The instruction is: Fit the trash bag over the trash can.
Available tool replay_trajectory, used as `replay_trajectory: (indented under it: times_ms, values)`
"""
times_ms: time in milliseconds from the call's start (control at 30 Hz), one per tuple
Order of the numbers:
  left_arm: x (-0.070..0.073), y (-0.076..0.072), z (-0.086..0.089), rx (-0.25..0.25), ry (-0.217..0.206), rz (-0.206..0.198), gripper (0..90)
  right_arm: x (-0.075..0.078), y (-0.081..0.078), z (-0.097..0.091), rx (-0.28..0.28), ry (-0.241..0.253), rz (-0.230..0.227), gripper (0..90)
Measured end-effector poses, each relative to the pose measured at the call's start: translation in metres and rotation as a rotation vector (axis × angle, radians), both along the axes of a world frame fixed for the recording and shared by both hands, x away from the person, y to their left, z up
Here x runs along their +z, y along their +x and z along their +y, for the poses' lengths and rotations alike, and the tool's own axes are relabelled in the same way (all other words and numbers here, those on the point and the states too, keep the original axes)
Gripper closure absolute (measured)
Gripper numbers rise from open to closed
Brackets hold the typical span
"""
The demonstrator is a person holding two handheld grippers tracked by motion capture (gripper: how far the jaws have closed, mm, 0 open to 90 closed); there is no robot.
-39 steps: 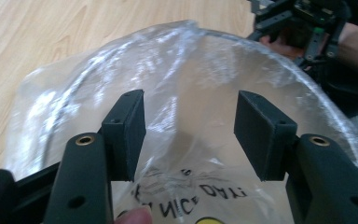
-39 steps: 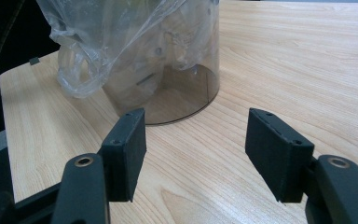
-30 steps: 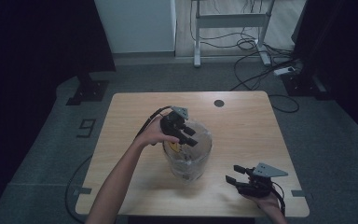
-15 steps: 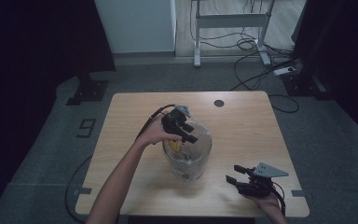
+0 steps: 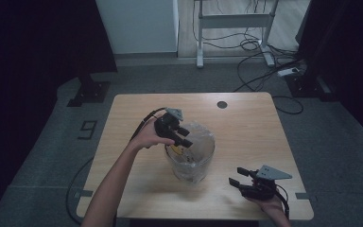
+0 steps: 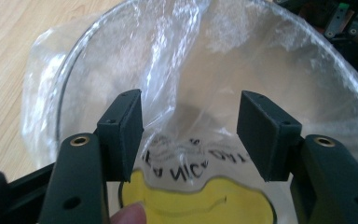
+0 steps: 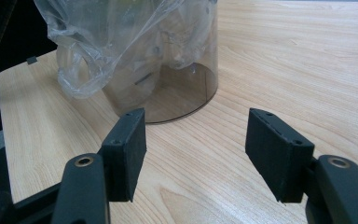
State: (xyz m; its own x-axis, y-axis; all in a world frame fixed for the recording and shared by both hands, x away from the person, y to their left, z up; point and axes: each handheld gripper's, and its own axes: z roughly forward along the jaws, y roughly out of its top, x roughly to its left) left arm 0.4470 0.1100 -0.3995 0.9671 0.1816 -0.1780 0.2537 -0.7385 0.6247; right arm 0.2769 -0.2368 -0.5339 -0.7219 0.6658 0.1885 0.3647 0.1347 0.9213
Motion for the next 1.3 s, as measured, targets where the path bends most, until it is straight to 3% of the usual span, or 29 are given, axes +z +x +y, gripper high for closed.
replay_trajectory:
  times_ms: [200, 533, 667, 733, 967, 1300]
  values:
    - [0.0, -0.002, 0.013, 0.003, 0.01, 0.009, 40.3, -0.002, 0.001, 0.002, 0.001, -0.005, 0.006, 38.2]
    - [-0.003, -0.006, 0.018, -0.007, 0.012, 0.009, 40.0, -0.002, 0.001, 0.001, 0.0, -0.009, 0.007, 38.1]
    - [-0.001, -0.013, 0.019, -0.023, 0.006, -0.002, 39.8, -0.002, 0.001, 0.001, -0.003, -0.007, 0.005, 38.2]
    - [-0.002, -0.02, 0.019, -0.042, 0.025, -0.011, 39.7, -0.002, 0.001, 0.001, -0.004, -0.007, 0.005, 38.2]
    - [-0.006, -0.031, 0.023, -0.082, 0.037, -0.003, 39.3, -0.002, 0.001, 0.002, -0.001, -0.012, 0.006, 38.1]
    - [-0.004, -0.034, 0.022, -0.102, 0.036, -0.008, 38.7, -0.004, 0.001, 0.001, -0.004, -0.013, 0.008, 38.1]
